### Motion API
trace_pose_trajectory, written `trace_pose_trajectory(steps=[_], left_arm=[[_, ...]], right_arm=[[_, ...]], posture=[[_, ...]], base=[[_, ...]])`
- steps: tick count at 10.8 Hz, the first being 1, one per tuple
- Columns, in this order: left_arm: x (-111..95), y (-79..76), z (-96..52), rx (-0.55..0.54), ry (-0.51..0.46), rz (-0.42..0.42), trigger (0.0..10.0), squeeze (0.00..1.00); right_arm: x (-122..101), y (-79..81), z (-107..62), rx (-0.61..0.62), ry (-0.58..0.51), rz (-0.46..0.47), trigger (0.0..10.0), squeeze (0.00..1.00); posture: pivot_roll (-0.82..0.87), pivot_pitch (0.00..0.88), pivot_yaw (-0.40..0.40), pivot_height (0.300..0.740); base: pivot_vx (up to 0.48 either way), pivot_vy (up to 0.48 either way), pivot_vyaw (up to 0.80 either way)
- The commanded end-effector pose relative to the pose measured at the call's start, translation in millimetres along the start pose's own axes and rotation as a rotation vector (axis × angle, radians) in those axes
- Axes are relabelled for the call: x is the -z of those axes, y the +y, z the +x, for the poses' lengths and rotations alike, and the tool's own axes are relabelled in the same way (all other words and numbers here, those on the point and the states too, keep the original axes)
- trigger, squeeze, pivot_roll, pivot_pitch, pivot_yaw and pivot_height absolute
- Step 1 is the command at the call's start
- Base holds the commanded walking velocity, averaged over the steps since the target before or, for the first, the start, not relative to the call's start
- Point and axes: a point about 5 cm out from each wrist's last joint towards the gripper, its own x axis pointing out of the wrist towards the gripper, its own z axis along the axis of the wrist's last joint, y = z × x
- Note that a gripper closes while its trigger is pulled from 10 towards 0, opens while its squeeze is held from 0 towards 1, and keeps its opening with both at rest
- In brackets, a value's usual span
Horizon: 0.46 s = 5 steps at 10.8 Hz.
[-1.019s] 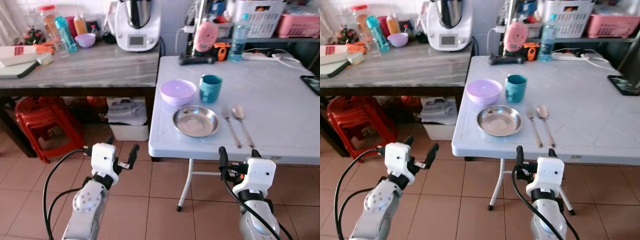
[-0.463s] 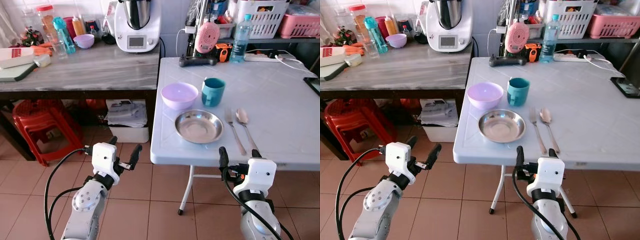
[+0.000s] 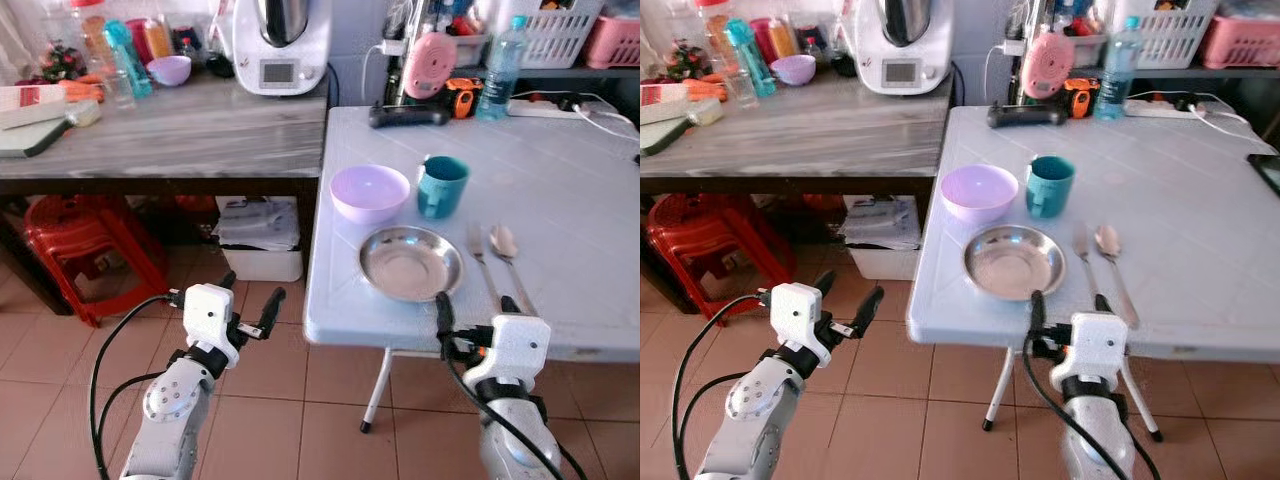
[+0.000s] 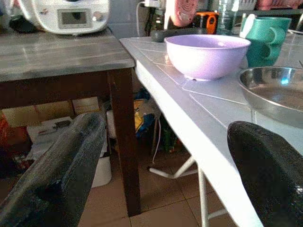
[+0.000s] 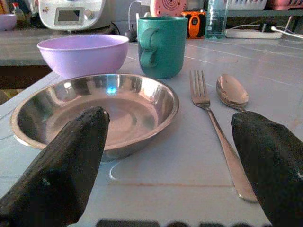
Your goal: Setting the table
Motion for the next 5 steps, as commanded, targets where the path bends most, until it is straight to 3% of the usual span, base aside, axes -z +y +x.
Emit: trace_pose_trajectory(steps=[1,5], left_arm=[[-0.4,-1.8,0.5,0.017,0.002,-0.001,10.0,0.0],[1.1,-0.9,0.2,0.019,0.009,0.001,10.0,0.0]], right_arm=[[-3.9,-2.5,0.5,0.007,-0.014,-0.001,10.0,0.0],[-4.5,-2.2,-0.2,0.002,-0.016,-0.001,10.0,0.0]], posture=[[0.0,0.0,0.058,0.74],[0.0,0.0,0.059,0.74]], base=[[0.33,0.0,0.0],[0.328,0.0,0.0]])
